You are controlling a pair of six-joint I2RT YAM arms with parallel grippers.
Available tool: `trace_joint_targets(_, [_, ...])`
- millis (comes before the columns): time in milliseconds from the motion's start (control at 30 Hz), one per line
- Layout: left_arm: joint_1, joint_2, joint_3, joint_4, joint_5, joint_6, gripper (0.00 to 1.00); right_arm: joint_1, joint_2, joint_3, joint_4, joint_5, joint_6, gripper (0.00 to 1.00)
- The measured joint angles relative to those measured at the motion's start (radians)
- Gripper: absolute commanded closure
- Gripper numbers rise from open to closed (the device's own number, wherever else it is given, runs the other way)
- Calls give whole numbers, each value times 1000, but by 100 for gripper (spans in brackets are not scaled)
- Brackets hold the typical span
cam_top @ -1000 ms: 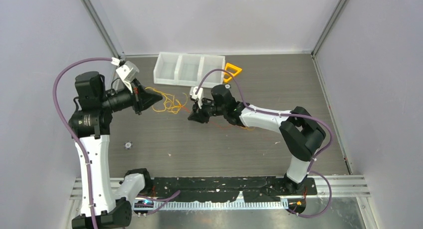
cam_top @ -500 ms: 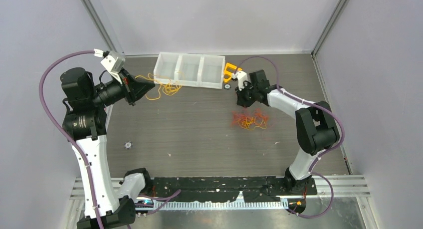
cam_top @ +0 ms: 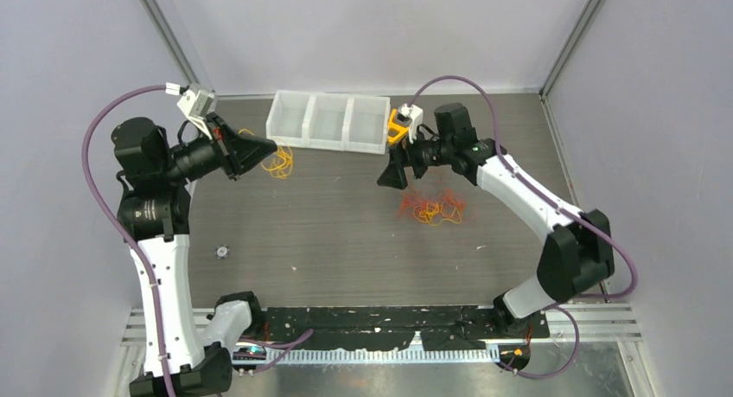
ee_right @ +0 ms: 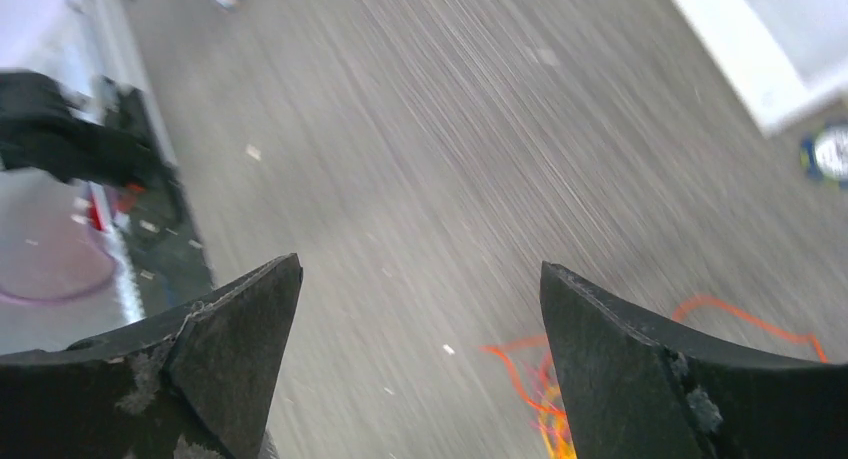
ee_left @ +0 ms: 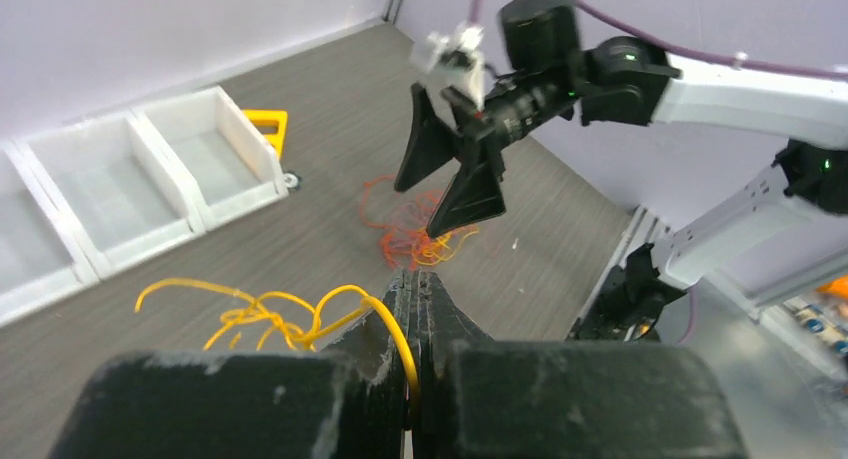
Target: Untangle the cables
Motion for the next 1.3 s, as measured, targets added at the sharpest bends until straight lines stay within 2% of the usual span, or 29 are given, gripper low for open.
trace_joint_targets(100, [-28,-16,-43,24,-38,-70,100,59,-91,14,107,-37,127,5])
trace_joint_targets(233, [-84,-28,-109,92,-82,-173,100,167,-103,65,280,-76,326,5])
trace_joint_targets(467, [-206,-22,-148,192,-132,-291,100,272,64,129,570,-101,676,5])
trace_joint_targets(700, [-245,-21,-179,298,-146,-382,100,342,211,143,698,-100,835,4])
trace_joint_targets(733, [-245,-19,-184,311,-148,-398,100,348,221,147,712,-100,842,13])
trace_joint_targets(767, [-245,-18,-187,323,-150,-408,100,353,229,151,724,-101,850,30])
trace_joint_targets(800, [-245,-15,-188,333,-150,-421,100,358,236,155,744,-101,856,41])
trace_joint_targets(833, [-245,-11,-188,345,-150,-430,100,360,241,158,764,-101,861,66])
trace_joint_targets(867, [-245,-9,-188,352,-150,-433,100,359,243,161,784,-100,872,76])
trace_joint_targets(900, [-245,-7,-187,353,-150,-435,100,357,244,163,801,-97,870,90])
trace_joint_targets(967, [-244,-3,-177,330,-154,-418,100,347,244,163,824,-92,882,94])
trace_joint_targets(1067, [-227,13,-119,222,-177,-343,100,313,230,137,850,-88,852,95])
trace_joint_targets(1167, [-178,64,-20,-9,-240,-185,100,261,140,57,856,-93,748,95])
trace_joint_targets(1300, [-163,124,90,-176,-296,4,100,178,30,-22,834,-101,624,95])
